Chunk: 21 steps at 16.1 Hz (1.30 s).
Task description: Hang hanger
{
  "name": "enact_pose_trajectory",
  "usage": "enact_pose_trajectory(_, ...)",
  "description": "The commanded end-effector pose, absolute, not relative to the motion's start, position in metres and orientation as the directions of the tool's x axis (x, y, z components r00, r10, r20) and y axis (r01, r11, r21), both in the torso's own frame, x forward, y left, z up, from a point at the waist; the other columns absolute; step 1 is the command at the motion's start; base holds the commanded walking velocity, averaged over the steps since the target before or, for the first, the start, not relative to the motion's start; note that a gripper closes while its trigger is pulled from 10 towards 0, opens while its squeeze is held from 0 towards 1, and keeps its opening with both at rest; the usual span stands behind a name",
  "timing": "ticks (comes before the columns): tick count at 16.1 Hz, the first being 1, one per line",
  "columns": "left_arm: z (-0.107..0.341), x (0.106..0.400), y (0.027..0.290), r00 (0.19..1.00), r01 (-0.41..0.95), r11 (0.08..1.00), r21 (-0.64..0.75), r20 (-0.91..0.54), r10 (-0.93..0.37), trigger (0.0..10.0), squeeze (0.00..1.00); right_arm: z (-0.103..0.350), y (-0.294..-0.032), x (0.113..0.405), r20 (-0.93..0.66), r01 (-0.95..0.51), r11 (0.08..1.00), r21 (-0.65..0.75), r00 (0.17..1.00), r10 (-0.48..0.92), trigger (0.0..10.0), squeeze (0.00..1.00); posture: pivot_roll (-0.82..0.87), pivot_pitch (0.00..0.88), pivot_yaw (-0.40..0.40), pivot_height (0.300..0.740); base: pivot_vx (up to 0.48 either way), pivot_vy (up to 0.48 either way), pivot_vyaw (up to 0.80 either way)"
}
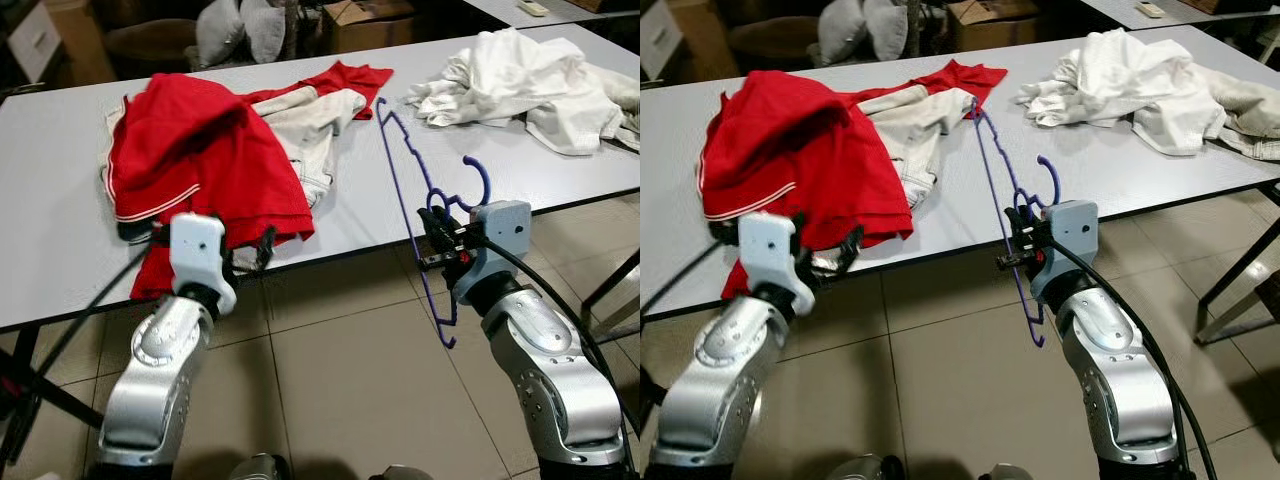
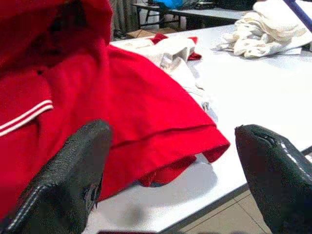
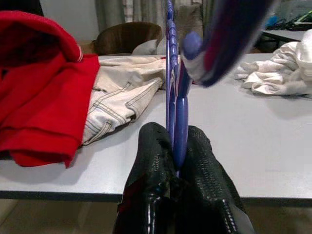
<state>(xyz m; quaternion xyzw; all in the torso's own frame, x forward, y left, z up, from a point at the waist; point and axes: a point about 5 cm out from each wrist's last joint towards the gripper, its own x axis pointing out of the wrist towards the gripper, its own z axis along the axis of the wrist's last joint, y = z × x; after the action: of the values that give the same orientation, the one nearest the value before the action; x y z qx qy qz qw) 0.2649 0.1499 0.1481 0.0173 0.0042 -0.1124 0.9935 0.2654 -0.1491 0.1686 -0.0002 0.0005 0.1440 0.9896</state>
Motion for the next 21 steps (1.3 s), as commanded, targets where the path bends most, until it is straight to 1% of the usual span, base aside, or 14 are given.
enact_pose_trajectory(1, 0.151, 0.266, 0.149, 0.972, 0.234, 0.971, 0.043, 0.015, -0.235, 10.0, 0.80, 0.169, -0.151, 0.267, -0.005, -0.275, 0.962, -0.003, 0.962, 0.275, 10.0, 0.00, -0.18, 0.054, 0.041, 0.740, 0.000, 0.000, -0.66)
enact_pose_trajectory(3, 0.153, 0.271, 0.150, 0.977, 0.212, 0.976, 0.040, 0.018, -0.213, 10.0, 0.80, 0.170, -0.155, 0.271, -0.002, -0.261, 0.965, -0.017, 0.965, 0.261, 10.0, 0.00, -0.17, 0.068, 0.048, 0.740, 0.000, 0.000, -0.20)
enact_pose_trajectory(5, 0.152, 0.269, 0.150, 0.974, 0.225, 0.971, 0.079, 0.009, -0.226, 10.0, 0.80, 0.169, -0.159, 0.271, 0.003, -0.251, 0.968, -0.023, 0.968, 0.251, 10.0, 0.00, -0.17, 0.066, 0.044, 0.740, 0.000, 0.000, 0.00)
enact_pose_trajectory(8, 0.150, 0.271, 0.155, 0.982, 0.189, 0.980, 0.056, 0.002, -0.190, 10.0, 0.82, 0.172, -0.154, 0.271, 0.017, -0.277, 0.961, -0.021, 0.960, 0.278, 10.0, 0.00, -0.17, 0.051, 0.043, 0.740, 0.000, 0.000, 0.00)
enact_pose_trajectory(9, 0.154, 0.274, 0.154, 0.980, 0.195, 0.979, 0.054, 0.022, -0.197, 10.0, 0.80, 0.172, -0.153, 0.272, 0.018, -0.282, 0.959, -0.024, 0.959, 0.282, 10.0, 0.00, -0.17, 0.055, 0.045, 0.740, 0.000, 0.000, 0.00)
enact_pose_trajectory(11, 0.158, 0.274, 0.145, 0.966, 0.255, 0.966, 0.051, 0.036, -0.257, 10.0, 0.80, 0.171, -0.154, 0.273, 0.017, -0.282, 0.959, -0.031, 0.959, 0.282, 10.0, 0.00, -0.16, 0.059, 0.048, 0.740, 0.000, 0.000, 0.00)
enact_pose_trajectory(13, 0.157, 0.269, 0.145, 0.966, 0.253, 0.966, 0.058, 0.034, -0.255, 10.0, 0.77, 0.168, -0.155, 0.272, 0.010, -0.268, 0.963, -0.033, 0.963, 0.268, 10.0, 0.00, -0.16, 0.058, 0.047, 0.740, 0.000, 0.000, 0.00)
enact_pose_trajectory(14, 0.152, 0.270, 0.151, 0.973, 0.229, 0.970, 0.078, 0.017, -0.231, 10.0, 0.74, 0.168, -0.154, 0.272, 0.011, -0.264, 0.964, -0.027, 0.964, 0.264, 10.0, 0.00, -0.16, 0.058, 0.047, 0.740, 0.000, 0.000, 0.00)
enact_pose_trajectory(15, 0.153, 0.271, 0.155, 0.976, 0.213, 0.973, 0.083, 0.023, -0.216, 10.0, 0.75, 0.169, -0.153, 0.272, 0.014, -0.267, 0.963, -0.024, 0.964, 0.267, 10.0, 0.00, -0.16, 0.057, 0.051, 0.740, 0.000, 0.000, 0.00)
enact_pose_trajectory(17, 0.154, 0.279, 0.182, 1.000, -0.004, 0.991, 0.134, 0.014, 0.002, 10.0, 0.75, 0.168, -0.154, 0.273, 0.014, -0.267, 0.963, -0.025, 0.963, 0.268, 10.0, 0.00, -0.16, 0.055, 0.050, 0.740, 0.000, 0.000, 0.00)
enact_pose_trajectory(18, 0.154, 0.281, 0.192, 0.998, -0.070, 0.990, 0.119, 0.017, 0.068, 10.0, 0.76, 0.168, -0.154, 0.274, 0.014, -0.267, 0.963, -0.027, 0.963, 0.268, 10.0, 0.00, -0.16, 0.052, 0.046, 0.740, 0.000, 0.000, 0.00)
enact_pose_trajectory(20, 0.148, 0.295, 0.203, 0.995, -0.089, 0.979, 0.185, -0.032, 0.097, 10.0, 0.74, 0.170, -0.152, 0.276, 0.017, -0.273, 0.962, -0.027, 0.962, 0.273, 10.0, 0.00, -0.16, 0.052, 0.034, 0.740, 0.000, 0.000, 0.00)
enact_pose_trajectory(21, 0.147, 0.305, 0.207, 0.993, -0.101, 0.980, 0.172, -0.038, 0.109, 10.0, 0.64, 0.171, -0.151, 0.277, 0.020, -0.279, 0.960, -0.028, 0.960, 0.280, 10.0, 0.00, -0.16, 0.050, 0.028, 0.740, 0.000, 0.000, 0.00)
